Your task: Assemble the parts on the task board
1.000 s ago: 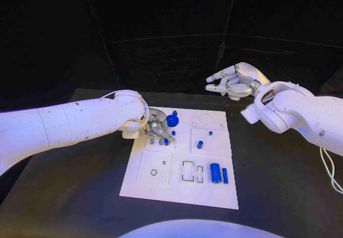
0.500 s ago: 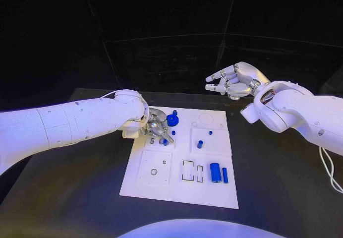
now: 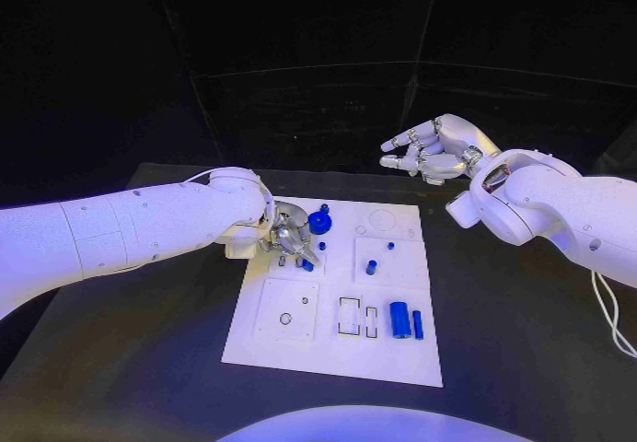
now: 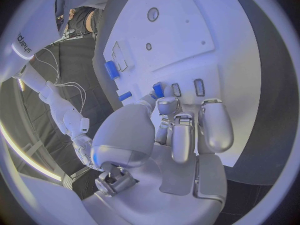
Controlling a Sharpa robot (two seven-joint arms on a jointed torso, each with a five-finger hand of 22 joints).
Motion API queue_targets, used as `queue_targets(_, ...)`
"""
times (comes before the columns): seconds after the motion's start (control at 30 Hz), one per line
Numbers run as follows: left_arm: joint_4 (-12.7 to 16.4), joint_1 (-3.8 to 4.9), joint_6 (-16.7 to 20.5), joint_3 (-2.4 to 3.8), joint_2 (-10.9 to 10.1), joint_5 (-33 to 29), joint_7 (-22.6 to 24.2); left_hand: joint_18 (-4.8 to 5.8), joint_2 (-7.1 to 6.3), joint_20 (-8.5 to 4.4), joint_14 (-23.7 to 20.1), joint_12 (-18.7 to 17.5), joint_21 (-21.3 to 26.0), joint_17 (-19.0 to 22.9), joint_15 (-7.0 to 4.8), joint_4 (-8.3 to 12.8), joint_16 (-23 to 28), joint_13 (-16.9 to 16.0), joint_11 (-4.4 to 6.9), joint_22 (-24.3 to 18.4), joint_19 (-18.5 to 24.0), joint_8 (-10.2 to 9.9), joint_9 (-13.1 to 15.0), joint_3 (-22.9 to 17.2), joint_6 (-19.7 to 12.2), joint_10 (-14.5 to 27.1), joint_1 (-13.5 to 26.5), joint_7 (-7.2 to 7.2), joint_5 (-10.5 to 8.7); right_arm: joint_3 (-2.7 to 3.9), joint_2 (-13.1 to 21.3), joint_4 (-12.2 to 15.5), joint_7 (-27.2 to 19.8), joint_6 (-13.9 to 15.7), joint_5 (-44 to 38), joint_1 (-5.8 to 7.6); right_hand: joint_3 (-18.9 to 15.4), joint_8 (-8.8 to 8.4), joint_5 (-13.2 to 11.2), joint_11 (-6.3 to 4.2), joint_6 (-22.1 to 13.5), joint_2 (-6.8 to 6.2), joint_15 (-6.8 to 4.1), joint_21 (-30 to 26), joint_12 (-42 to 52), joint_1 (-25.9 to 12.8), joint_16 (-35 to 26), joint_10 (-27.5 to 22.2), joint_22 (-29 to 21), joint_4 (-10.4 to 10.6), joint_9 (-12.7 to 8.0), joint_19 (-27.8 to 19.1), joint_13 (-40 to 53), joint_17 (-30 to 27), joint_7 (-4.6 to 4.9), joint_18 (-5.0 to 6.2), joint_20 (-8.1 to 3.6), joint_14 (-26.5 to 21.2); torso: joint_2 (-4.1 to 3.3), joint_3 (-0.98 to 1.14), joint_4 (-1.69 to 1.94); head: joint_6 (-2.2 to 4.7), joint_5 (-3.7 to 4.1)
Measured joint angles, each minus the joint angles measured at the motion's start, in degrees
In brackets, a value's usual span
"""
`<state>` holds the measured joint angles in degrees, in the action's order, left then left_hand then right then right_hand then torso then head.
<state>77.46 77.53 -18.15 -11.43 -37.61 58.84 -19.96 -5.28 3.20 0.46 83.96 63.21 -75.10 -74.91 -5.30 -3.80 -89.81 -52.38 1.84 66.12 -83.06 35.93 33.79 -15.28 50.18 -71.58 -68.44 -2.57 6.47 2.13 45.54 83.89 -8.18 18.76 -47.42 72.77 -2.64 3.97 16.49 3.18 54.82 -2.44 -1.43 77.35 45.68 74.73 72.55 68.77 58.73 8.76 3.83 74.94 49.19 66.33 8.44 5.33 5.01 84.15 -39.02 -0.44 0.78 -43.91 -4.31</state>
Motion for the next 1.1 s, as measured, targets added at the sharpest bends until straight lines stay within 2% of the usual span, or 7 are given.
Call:
queue_targets(0.03, 0.27, -0.01, 0.19, 0.0, -0.29, -0.12, 0.0, 0.0, -0.65, 0.1, 0.0, 0.0, 0.0, 0.0, 0.0, -0.22, 0.0, -0.06, -0.01, 0.13, -0.1, 0.27, 0.21, -1.39, 0.0, -0.22, 0.98, 0.0, 0.0, 0.0, 0.0, -0.01, 0.0, 0.0, 0.0, 0.0, 0.0, 0.0, 0.06, 0.0, 0.0, -0.01, 0.0, 0.0, -0.06, -0.01, 0.0, 0.0, 0.0, 0.0, 0.0, 0.0, -0.04, -0.03, 0.0, 0.0, 0.0, 0.0, 0.0, 0.0, 0.02, -0.04, 0.0)
queue_targets(0.1, 0.91, -0.01, 0.74, -0.01, -0.95, -0.4, 0.0, 0.0, -2.02, 0.1, 0.0, 0.3, 0.0, 0.0, 0.0, 0.79, 0.0, -0.25, -0.05, 0.45, -0.1, 0.75, 0.76, -5.83, 0.09, -0.55, 2.93, -0.09, 0.0, 0.0, 0.0, -0.04, 0.0, -0.02, 0.0, 0.0, 0.0, 0.0, 0.06, 0.0, 0.0, -0.01, 0.0, 0.0, -0.06, -0.01, 0.0, 0.0, 0.0, 0.0, 0.0, 0.0, -0.04, -0.03, 0.0, 0.0, 0.0, 0.0, 0.0, 0.0, 0.05, -0.06, 0.01)
queue_targets(0.27, 2.5, -0.01, 2.46, -0.01, -2.42, -0.91, 0.01, 0.01, -3.69, 0.29, 0.0, 0.7, -0.24, 0.0, 0.0, 1.08, 0.0, -0.58, -0.1, 0.86, -0.29, 1.28, 1.55, -9.78, 0.11, -0.73, 4.6, -0.1, -0.01, 0.0, -0.02, -0.15, -0.01, -0.05, 0.0, 0.0, -0.16, 0.0, 0.06, 0.0, 0.0, -0.01, 0.0, -0.01, -0.06, -0.01, 0.0, 0.0, -0.08, -0.16, 0.0, 0.0, -0.04, -0.03, 0.0, 0.0, 0.0, 0.0, 0.0, 0.01, 0.1, -0.07, -0.08)
queue_targets(0.57, 6.09, -0.02, 8.83, -0.01, -5.57, -1.23, 0.17, 0.0, -4.48, 0.29, 0.0, 1.31, -0.58, 0.0, 0.0, 1.04, 0.0, -1.17, -0.08, 1.57, -0.29, 1.63, 2.12, -11.88, 0.21, -1.33, 5.39, -0.2, -0.29, 0.0, 0.04, -0.32, -0.02, -0.1, 0.0, 0.0, -0.16, 0.0, 0.05, 0.0, 0.0, -0.01, 0.0, 0.0, -0.06, -0.01, -0.22, 0.0, -0.08, -0.16, 0.0, 0.0, -0.11, -0.02, 0.0, 0.0, 0.0, 0.0, 0.03, 0.05, 0.14, 0.0, -0.38)
queue_targets(0.77, 8.07, -0.54, 13.76, -0.05, -7.17, -0.1, 0.36, 0.0, -4.72, 0.29, 0.0, 1.31, -0.89, 0.0, 0.0, 1.03, 0.0, -1.29, 0.11, 2.05, -0.29, 1.63, 2.25, -12.33, 0.22, -1.52, 5.64, -0.2, -0.31, -0.01, 0.09, -0.41, -0.02, -0.12, 0.0, 0.0, -0.16, 0.0, 0.05, 0.0, 0.0, 0.21, 0.0, -0.01, -0.06, -0.23, -0.22, 0.0, -0.08, -0.16, 0.0, 0.0, -0.11, -0.08, 0.0, -0.01, 0.0, 0.0, 0.03, 0.14, 0.51, 0.04, -0.33)
queue_targets(0.97, 7.97, -1.41, 17.22, -0.06, -7.4, 1.91, 0.53, 0.0, -4.93, 0.14, 0.0, 1.31, -0.89, 0.0, 0.0, 1.04, 0.0, -1.36, 0.11, 2.16, -0.44, 1.63, 2.27, -12.33, 0.22, -1.52, 5.67, -0.21, -0.34, -0.01, 0.03, -0.56, -0.04, -0.14, 0.0, 0.0, -0.16, 0.0, 0.05, 0.0, 0.0, 0.21, 0.0, 0.0, -0.06, -0.23, -0.22, 0.0, -0.07, -0.16, -0.01, 0.0, -0.11, -0.07, 0.0, -0.01, 0.0, 0.0, 0.03, 0.21, 0.86, 0.04, -0.16)
queue_targets(1.1, 7.56, -1.94, 18.31, -0.08, -7.01, 3.61, 0.59, 0.0, -5.41, 0.14, -0.01, 1.58, -1.12, 0.0, -0.01, 1.36, 0.0, -1.43, 0.11, 2.25, -0.44, 1.63, 2.27, -13.13, 0.22, -1.52, 5.78, -0.21, -0.49, -0.01, -0.04, -0.62, -0.07, -0.17, -0.01, 0.0, -0.16, 0.0, 0.04, 0.0, 0.0, 0.21, 0.0, 0.0, -0.06, -0.23, -0.22, 0.0, -0.07, -0.16, -0.01, 0.0, -0.15, -0.07, 0.0, -0.01, 0.0, 0.0, -0.01, 0.26, 0.87, 0.05, -0.17)
